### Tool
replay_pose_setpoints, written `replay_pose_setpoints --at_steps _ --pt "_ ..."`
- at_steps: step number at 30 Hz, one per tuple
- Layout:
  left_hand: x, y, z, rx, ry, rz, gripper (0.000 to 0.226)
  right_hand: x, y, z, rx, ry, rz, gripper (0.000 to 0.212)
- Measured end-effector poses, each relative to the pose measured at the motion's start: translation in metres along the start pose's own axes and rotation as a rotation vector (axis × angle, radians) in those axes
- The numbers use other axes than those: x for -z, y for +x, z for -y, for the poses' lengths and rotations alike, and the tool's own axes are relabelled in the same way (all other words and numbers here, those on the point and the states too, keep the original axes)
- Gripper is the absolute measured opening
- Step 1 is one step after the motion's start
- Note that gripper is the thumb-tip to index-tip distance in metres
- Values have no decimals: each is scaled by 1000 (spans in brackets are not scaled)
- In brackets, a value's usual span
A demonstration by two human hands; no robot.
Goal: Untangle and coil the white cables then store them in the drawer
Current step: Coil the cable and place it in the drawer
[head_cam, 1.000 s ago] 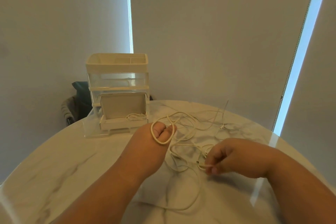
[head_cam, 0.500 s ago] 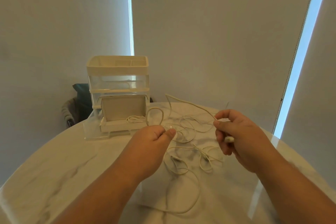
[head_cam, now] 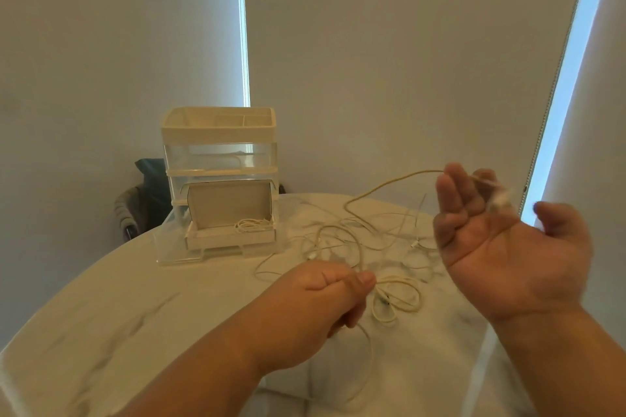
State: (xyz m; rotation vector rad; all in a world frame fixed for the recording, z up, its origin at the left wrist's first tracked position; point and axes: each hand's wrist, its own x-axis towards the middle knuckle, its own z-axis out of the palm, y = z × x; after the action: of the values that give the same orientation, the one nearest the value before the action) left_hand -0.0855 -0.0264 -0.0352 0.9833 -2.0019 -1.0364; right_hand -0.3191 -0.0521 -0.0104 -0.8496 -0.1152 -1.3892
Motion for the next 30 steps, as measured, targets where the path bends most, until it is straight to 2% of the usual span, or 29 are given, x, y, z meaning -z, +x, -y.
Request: replay_pose_setpoints --at_steps 1,2,5,6,8,10,11,14,16,18,21,26,30 --pt "-1 0 -1 4 -34 19 47 0 1 2 -19 13 85 45" --pt "-2 0 -2 5 -79 37 47 0 2 2 1 -82 99 49" --pt "-1 -1 -5 -10 -191 58 48 4 2 -7 225 -786 -126 55" --pt "0 -1 -5 -10 -205 55 48 2 2 -15 231 -1010 -110 59" --pt "0 -1 -5 -5 -237 39 48 4 -1 -30 33 -1242 42 55" --pt "1 0 -5 -10 -305 14 48 8 -5 -40 -220 -1286 108 43" --pt "2 1 -4 -12 -338 2 49 10 -5 -43 -274 -1324 135 47" --pt "4 3 -4 -1 -442 -36 49 11 -5 -49 -371 -1267 140 85" --pt "5 3 -4 13 -534 -71 49 9 -6 -48 -357 -1189 163 96" --pt "6 4 -6 33 -609 -125 47 6 -9 -46 -319 -1149 197 80" --pt "7 6 -8 60 -672 -187 47 0 -5 -49 -276 -1181 138 19" --pt "14 8 -10 62 -883 -258 45 -5 -3 -45 -297 -1117 9 23" --pt "20 5 -12 47 -1028 -190 40 2 1 -50 -230 -1232 -184 14"
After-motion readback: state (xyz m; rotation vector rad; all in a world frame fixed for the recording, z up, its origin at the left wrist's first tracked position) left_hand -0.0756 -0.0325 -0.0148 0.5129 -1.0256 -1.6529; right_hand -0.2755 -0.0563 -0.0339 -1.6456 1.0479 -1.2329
